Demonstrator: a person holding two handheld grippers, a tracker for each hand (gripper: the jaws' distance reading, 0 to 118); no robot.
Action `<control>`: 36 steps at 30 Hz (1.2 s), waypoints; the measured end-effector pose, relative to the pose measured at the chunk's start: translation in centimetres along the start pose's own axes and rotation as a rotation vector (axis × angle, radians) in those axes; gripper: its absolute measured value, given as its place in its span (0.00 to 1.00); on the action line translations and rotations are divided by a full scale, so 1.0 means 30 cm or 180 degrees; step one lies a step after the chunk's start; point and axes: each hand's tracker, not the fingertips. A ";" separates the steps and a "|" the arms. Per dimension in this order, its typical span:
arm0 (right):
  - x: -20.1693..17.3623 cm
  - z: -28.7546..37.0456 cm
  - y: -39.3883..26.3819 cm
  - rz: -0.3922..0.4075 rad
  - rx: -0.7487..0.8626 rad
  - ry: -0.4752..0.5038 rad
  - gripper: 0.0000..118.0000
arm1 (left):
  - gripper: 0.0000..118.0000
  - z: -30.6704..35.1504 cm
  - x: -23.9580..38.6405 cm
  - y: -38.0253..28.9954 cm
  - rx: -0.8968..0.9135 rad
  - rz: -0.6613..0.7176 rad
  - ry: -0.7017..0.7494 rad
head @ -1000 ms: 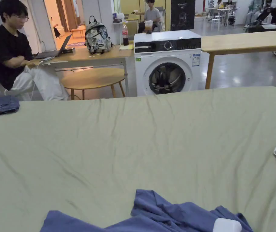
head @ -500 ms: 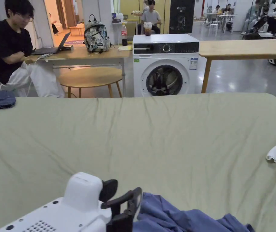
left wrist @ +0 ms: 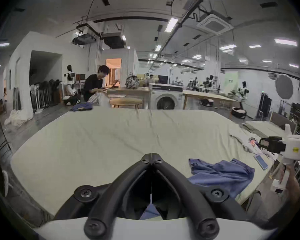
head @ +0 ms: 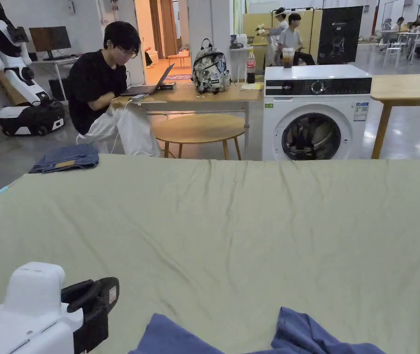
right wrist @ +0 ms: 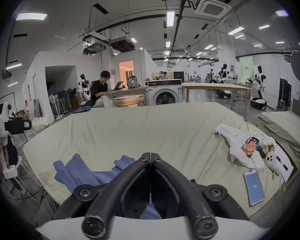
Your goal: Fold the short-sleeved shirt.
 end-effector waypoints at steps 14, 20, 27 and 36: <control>0.162 -0.022 -0.112 -0.0343 -0.0340 -0.0300 0.00 | 0.42 -0.808 -0.129 -0.148 -0.2322 0.0431 -0.0234; 0.237 -0.025 -0.166 -0.0501 -0.0507 -0.0463 0.00 | 0.26 -0.932 -0.147 -0.256 -0.2554 0.0401 -0.0119; 0.255 0.016 -0.180 -0.0526 -0.0690 -0.0629 0.00 | 0.00 -0.946 -0.075 -0.257 -0.2678 -0.0031 -0.0106; 0.318 -0.142 -0.378 -0.1332 -0.1382 -0.0659 0.50 | 0.00 -0.900 -0.049 -0.253 -0.2632 0.0061 -0.0089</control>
